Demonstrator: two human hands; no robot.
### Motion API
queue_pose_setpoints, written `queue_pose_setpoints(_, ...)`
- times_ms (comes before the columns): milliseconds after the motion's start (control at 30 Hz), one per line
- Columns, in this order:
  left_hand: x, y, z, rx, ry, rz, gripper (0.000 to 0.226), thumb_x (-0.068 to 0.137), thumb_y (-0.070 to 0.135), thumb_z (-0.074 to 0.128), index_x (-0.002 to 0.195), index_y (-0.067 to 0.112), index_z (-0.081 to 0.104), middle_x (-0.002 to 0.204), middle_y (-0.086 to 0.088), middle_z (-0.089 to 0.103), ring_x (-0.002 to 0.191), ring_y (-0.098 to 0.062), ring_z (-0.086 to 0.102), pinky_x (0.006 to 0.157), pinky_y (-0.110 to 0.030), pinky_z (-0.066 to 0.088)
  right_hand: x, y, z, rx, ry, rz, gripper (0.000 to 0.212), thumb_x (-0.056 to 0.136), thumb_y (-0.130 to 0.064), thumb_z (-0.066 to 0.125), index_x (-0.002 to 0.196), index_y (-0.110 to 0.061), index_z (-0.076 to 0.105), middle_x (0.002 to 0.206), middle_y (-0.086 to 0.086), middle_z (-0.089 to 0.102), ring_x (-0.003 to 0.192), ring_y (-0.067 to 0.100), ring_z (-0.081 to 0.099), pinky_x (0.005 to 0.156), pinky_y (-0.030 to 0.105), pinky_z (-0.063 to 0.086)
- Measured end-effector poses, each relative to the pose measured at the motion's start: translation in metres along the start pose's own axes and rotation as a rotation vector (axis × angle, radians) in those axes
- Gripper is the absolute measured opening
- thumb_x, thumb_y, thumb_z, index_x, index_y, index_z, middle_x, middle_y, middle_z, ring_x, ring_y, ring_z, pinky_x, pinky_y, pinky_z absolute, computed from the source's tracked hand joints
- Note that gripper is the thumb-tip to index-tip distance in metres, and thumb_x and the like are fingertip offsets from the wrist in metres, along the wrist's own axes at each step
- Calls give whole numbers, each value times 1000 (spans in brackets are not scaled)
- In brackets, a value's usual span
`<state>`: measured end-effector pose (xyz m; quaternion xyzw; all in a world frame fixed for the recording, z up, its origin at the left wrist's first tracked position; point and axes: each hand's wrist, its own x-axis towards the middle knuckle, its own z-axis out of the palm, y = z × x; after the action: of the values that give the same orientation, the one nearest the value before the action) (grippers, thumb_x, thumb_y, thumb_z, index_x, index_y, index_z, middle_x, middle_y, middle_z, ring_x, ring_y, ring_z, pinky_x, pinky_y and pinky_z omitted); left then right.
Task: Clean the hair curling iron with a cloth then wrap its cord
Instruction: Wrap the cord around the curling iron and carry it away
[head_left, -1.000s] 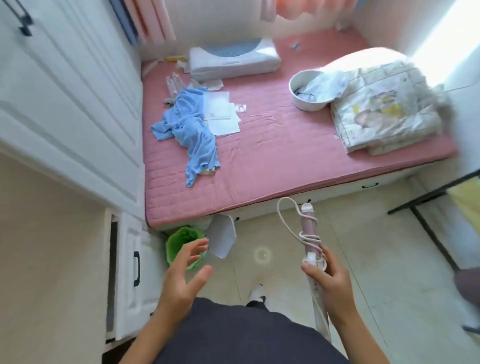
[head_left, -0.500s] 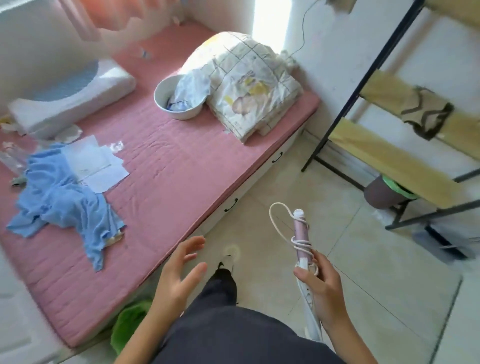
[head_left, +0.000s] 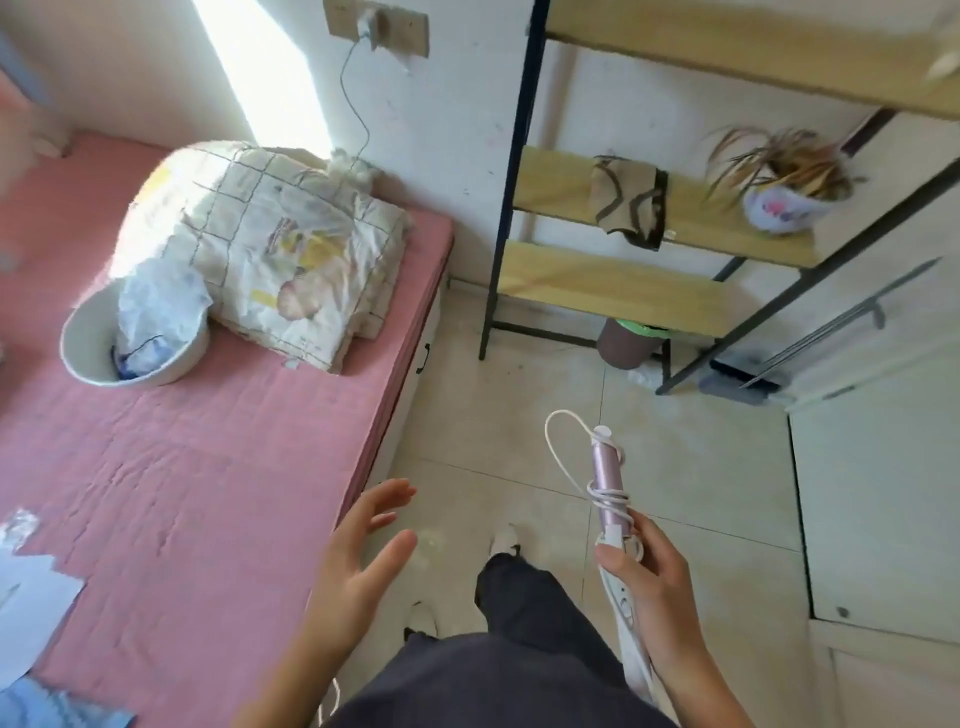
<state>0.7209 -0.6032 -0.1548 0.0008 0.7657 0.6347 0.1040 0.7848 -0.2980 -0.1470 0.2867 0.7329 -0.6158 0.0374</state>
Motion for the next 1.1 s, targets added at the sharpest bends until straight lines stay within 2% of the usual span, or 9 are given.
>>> queue_pose_setpoints(167, 99, 22, 39, 6, -93, 16, 44, 86, 48, 64, 129, 36, 64, 133, 4, 69, 124, -19, 63, 101, -45, 50, 67, -6, -23, 54, 96, 36, 52, 65, -47, 73, 115, -36, 73, 88, -7, 73, 75, 5, 66, 65, 20, 54)
queue_pose_setpoints(233, 140, 35, 59, 20, -116, 47, 44, 87, 47, 63, 129, 35, 64, 133, 4, 69, 126, -20, 62, 103, -42, 47, 103, -15, -33, 84, 113, 54, 50, 64, -47, 73, 113, -39, 72, 88, -7, 73, 74, 6, 67, 66, 22, 53)
queue_pose_setpoints(333, 199, 56, 86, 35, -134, 32, 49, 88, 45, 64, 133, 26, 63, 134, 2, 69, 128, -22, 61, 106, -44, 46, 158, -37, -51, 109, 108, 67, 50, 65, -46, 73, 114, -36, 73, 84, -8, 71, 70, 6, 64, 67, 23, 51)
queue_pose_setpoints(500, 297, 93, 137, 53, -134, 57, 49, 89, 44, 65, 134, 25, 63, 135, 1, 68, 128, -22, 61, 106, -45, 47, 256, -88, -86, 126, 76, 27, 48, 68, -45, 74, 114, -32, 72, 77, -6, 66, 68, 6, 61, 61, 22, 53)
queue_pose_setpoints(700, 385, 119, 175, 80, -193, 70, 48, 91, 45, 64, 135, 26, 62, 136, 3, 68, 129, -23, 61, 104, -43, 47, 329, -124, -109, 170, 102, 31, 48, 68, -45, 74, 115, -32, 73, 83, 2, 68, 72, 10, 63, 66, 26, 54)
queue_pose_setpoints(867, 466, 143, 202, 78, -250, 90, 49, 91, 45, 63, 135, 25, 62, 135, 1, 68, 129, -25, 61, 104, -44, 47, 389, -154, -127, 145, 102, 19, 39, 78, -26, 78, 116, -32, 73, 78, -3, 68, 69, 8, 60, 66, 24, 50)
queue_pose_setpoints(967, 520, 164, 218, 42, -297, 125, 49, 90, 43, 64, 135, 23, 62, 133, -1, 69, 123, -28, 64, 102, -47, 49, 423, -191, -136, 130, 76, -40, 47, 70, -33, 76, 117, -34, 74, 81, 4, 68, 70, 10, 60, 66, 23, 53)
queue_pose_setpoints(1100, 586, 211, 231, -39, -341, 166, 47, 91, 42, 66, 133, 22, 63, 125, -9, 71, 111, -33, 69, 94, -54, 54, 470, -265, -151, 142, -54, -158, 59, 65, -33, 81, 124, -29, 72, 87, 13, 69, 76, 15, 61, 66, 25, 52)
